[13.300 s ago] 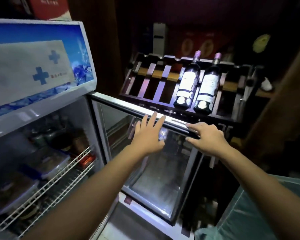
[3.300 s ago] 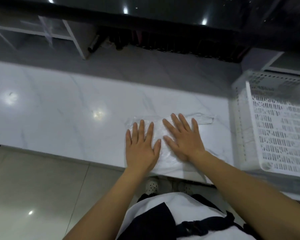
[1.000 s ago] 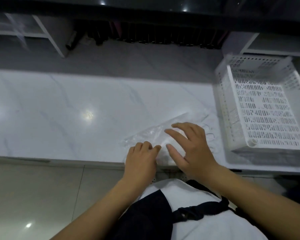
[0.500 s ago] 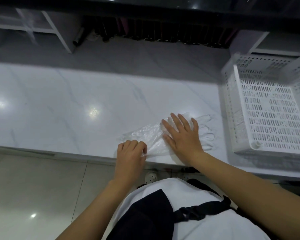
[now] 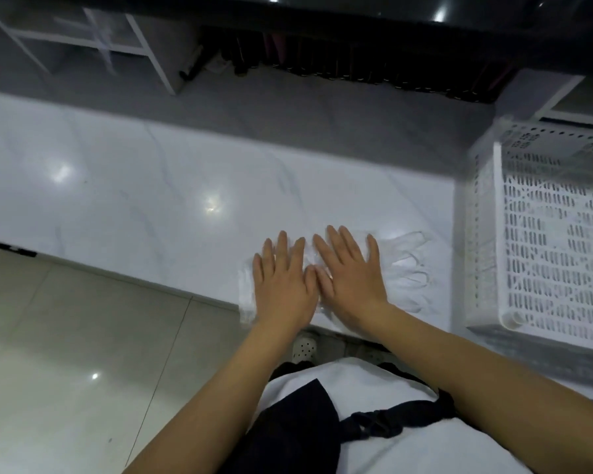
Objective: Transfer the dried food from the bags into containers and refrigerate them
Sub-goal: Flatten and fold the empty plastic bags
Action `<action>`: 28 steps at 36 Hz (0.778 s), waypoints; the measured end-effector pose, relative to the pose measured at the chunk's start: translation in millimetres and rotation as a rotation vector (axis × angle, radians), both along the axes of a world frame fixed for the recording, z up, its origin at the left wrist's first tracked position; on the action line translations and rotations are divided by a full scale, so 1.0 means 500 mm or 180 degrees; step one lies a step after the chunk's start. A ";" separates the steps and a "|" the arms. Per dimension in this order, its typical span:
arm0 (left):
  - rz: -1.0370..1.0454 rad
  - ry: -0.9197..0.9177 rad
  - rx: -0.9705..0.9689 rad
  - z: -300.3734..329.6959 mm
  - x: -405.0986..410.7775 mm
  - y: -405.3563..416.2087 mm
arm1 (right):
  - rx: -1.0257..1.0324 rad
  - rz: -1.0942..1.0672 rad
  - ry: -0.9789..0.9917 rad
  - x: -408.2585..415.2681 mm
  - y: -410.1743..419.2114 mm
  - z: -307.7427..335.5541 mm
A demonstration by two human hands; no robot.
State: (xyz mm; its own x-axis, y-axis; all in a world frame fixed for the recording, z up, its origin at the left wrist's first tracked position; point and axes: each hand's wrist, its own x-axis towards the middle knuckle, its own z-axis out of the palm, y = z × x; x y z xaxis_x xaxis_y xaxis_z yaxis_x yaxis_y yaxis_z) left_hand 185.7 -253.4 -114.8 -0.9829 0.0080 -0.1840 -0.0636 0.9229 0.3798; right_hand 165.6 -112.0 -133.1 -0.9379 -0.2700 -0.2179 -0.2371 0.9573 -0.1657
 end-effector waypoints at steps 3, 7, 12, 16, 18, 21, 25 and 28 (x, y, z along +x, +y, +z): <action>-0.0075 0.0036 -0.0321 -0.042 0.008 -0.005 | -0.0027 -0.0075 0.0048 -0.004 0.021 -0.014; 0.0020 0.0029 -0.0472 -0.053 0.013 -0.014 | 0.0033 -0.0024 0.0089 -0.017 0.055 -0.015; 0.0319 -0.0090 -0.0596 -0.045 0.021 -0.033 | -0.0038 -0.0040 0.0073 -0.027 0.084 -0.008; 0.0562 -0.0128 -0.0569 -0.039 0.029 -0.058 | 0.0046 -0.0110 0.0089 -0.045 0.117 -0.003; 0.0596 -0.0139 -0.0570 -0.039 0.034 -0.065 | 0.0101 -0.0134 0.0058 -0.051 0.131 -0.004; 0.0580 -0.0180 -0.0488 -0.039 0.036 -0.069 | 0.0123 -0.0126 -0.0049 -0.057 0.139 -0.003; 0.0618 -0.0171 -0.0059 -0.029 0.036 -0.079 | 0.0054 -0.0057 -0.0041 -0.063 0.129 0.011; 0.1388 0.0389 0.0922 -0.004 0.060 -0.086 | -0.0017 0.0195 0.0127 -0.058 0.102 0.023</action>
